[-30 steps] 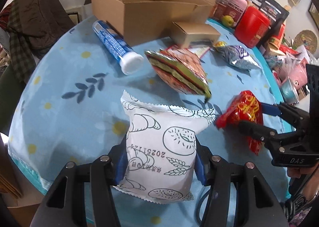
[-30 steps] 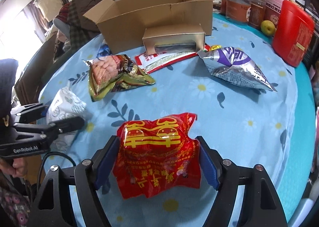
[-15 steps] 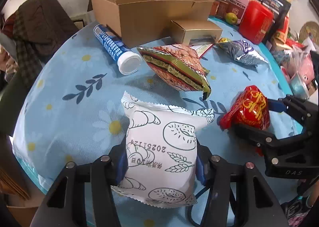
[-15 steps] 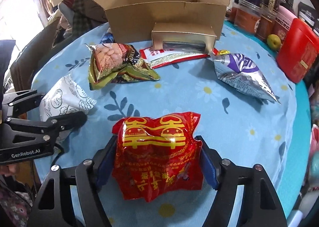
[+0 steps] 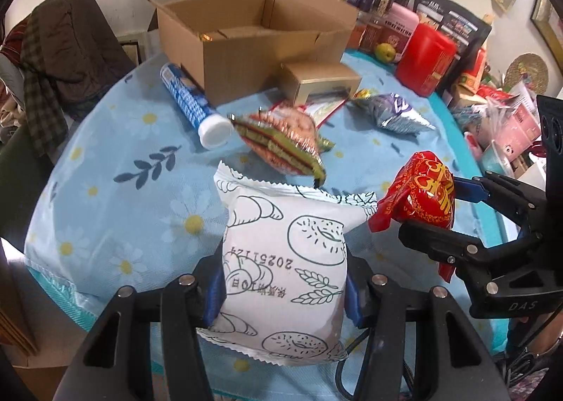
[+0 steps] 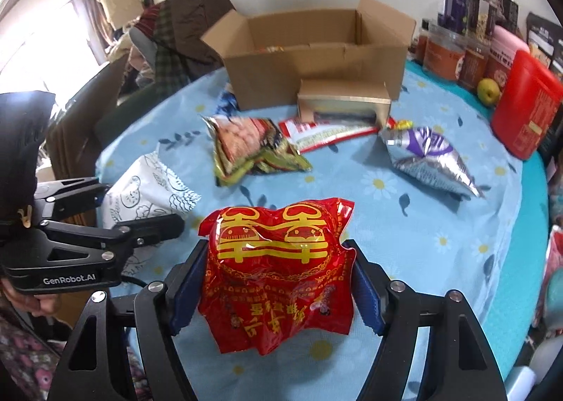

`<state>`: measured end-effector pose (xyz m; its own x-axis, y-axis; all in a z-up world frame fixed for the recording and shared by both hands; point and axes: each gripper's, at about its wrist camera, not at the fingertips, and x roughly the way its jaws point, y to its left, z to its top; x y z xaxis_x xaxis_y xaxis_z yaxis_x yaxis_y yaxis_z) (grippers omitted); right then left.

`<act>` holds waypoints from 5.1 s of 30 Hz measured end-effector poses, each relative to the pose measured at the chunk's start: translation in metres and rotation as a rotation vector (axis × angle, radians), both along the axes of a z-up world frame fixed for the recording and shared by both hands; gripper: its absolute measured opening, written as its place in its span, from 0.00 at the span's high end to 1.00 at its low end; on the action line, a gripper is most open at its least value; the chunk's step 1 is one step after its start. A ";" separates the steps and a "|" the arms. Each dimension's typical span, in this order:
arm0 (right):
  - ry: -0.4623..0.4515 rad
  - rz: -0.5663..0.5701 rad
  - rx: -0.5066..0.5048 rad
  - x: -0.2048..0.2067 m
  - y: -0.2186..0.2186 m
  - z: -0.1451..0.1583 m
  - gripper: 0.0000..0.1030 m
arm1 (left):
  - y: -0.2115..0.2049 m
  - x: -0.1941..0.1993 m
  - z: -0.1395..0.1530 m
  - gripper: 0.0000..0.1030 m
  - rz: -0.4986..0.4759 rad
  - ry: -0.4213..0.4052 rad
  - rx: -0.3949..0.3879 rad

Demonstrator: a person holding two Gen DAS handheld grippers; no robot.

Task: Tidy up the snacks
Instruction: 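Carry the pastry bag and red snack bag up over the cardboard box, then open both grippers to drop the pastry bag and red snack bag into the box, then withdraw both grippers from the box toward the snacks on the cloth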

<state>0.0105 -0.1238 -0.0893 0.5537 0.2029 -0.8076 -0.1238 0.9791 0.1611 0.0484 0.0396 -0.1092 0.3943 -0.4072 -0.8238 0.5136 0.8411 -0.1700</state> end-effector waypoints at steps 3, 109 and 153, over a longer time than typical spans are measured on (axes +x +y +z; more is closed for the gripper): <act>-0.032 0.013 -0.008 -0.001 0.002 0.012 0.28 | 0.000 0.000 0.010 0.49 0.007 -0.019 -0.019; -0.125 0.066 -0.126 0.311 -0.049 0.071 0.23 | -0.076 0.316 0.074 0.32 0.165 -0.128 0.184; -0.373 -0.145 -0.146 0.047 -0.051 0.172 0.09 | -0.059 0.061 0.182 0.22 0.003 -0.409 0.011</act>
<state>0.0575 -0.1753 0.0826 0.8279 -0.0002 -0.5609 -0.0066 0.9999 -0.0101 0.1092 -0.0196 0.0727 0.6916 -0.3977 -0.6029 0.5344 0.8433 0.0568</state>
